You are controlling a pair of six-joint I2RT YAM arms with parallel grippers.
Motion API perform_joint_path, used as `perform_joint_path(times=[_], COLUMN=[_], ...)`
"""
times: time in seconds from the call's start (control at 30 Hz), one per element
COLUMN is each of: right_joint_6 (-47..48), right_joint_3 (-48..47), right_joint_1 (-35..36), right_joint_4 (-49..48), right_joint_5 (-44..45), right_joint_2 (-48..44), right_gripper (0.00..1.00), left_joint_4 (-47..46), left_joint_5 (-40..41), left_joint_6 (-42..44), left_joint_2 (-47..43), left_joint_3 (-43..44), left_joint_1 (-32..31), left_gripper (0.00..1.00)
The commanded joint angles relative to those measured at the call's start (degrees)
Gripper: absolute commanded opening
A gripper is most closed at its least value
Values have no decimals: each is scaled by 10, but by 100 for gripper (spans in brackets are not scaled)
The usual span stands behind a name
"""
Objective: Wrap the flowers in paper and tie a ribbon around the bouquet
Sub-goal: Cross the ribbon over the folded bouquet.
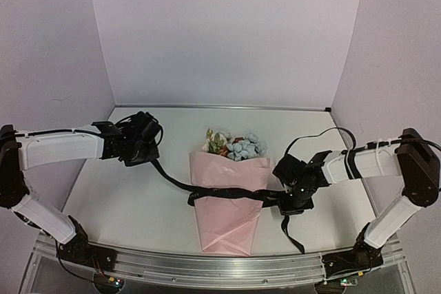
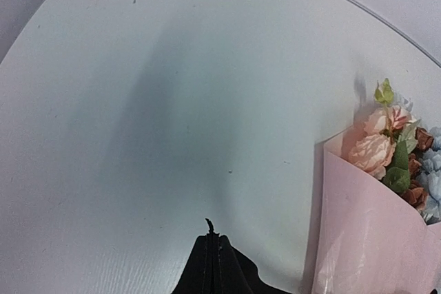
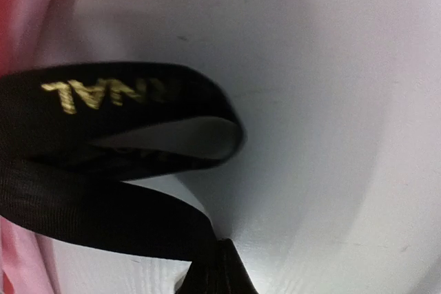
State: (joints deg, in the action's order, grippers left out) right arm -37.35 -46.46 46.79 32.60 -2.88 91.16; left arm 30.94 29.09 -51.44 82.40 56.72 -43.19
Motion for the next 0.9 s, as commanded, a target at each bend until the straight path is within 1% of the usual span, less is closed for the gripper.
perform_joint_path(times=[0.0,0.13,0.27,0.37,0.53,0.63,0.73,0.8,0.87], right_joint_6=[18,54,75,86,91,95,111,123,133], right_joint_3=[-51,-82,-111,-132,-133,-130,-144,-156,-166], right_joint_1=[3,-9,-46,-70,-93,-99,-99,-99,-99], right_joint_4=[126,194,223,246,262,264,260,261,265], right_joint_5=[95,123,90,69,58,50,4,-11,-4], right_joint_2=[-42,-55,-40,-23,-9,-6,3,11,16], right_gripper=[0,0,0,0,0,0,0,0,1], left_joint_4=[15,4,6,10,9,-18,-56,-69,-68], left_joint_5=[18,-8,-15,-23,-54,-101,-147,-167,-171], left_joint_6=[-35,-47,-56,-57,-55,-44,-26,-17,-8], left_joint_2=[-54,-110,-145,-151,-158,-164,-156,-151,-150], left_joint_3=[-57,-127,-160,-176,-209,-235,-246,-249,-245], left_joint_1=[40,103,147,184,250,287,292,292,291], left_gripper=[0,0,0,0,0,0,0,0,5])
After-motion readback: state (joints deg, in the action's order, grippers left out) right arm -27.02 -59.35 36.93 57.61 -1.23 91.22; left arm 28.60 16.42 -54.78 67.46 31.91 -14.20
